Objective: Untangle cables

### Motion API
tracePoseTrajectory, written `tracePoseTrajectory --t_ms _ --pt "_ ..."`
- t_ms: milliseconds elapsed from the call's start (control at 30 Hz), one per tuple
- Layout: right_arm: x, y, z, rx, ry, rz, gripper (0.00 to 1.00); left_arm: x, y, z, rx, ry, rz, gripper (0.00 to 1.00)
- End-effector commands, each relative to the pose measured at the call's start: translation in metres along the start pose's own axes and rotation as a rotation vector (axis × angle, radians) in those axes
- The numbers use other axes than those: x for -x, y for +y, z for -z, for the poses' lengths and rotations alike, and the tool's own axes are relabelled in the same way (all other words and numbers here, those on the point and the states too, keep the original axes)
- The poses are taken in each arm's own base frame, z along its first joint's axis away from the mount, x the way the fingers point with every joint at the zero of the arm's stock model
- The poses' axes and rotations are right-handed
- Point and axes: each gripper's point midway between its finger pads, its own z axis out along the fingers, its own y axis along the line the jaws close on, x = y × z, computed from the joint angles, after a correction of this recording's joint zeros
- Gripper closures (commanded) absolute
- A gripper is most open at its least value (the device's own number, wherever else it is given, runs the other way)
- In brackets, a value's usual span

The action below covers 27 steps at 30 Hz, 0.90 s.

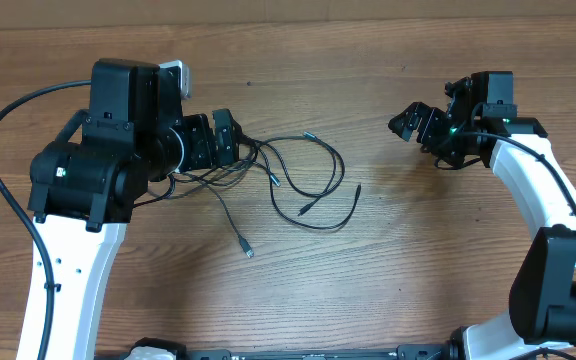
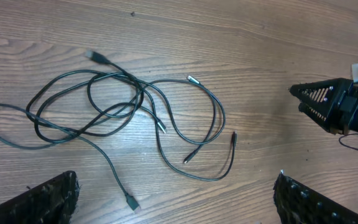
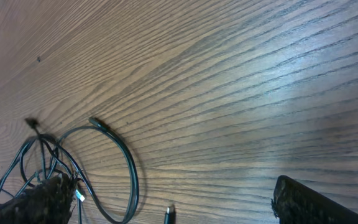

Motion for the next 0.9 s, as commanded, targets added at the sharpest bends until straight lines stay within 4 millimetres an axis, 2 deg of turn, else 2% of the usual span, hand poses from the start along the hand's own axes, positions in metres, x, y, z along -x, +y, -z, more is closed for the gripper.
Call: tracePoseTrajectory --t_ms 0,200,333,667,867 --pt "-0.001 0.005 0.001 0.016 -0.001 0.012 0.0 0.002 0.002 0.002 0.021 -0.009 -0.005 0.0" --pt "0.0 0.005 0.001 0.017 -0.003 0.013 0.0 -0.002 0.014 -0.011 0.082 0.036 0.018 0.01" --pt "0.0 0.005 0.001 0.017 -0.003 0.013 0.0 -0.003 0.022 -0.031 0.125 0.078 0.078 0.0" --pt "0.0 0.005 0.001 0.017 -0.003 0.013 0.0 -0.018 0.054 -0.111 0.281 0.246 0.273 0.0" --pt "0.0 0.005 0.001 0.017 -0.003 0.018 0.0 -0.035 0.084 -0.157 0.419 0.329 0.353 0.0"
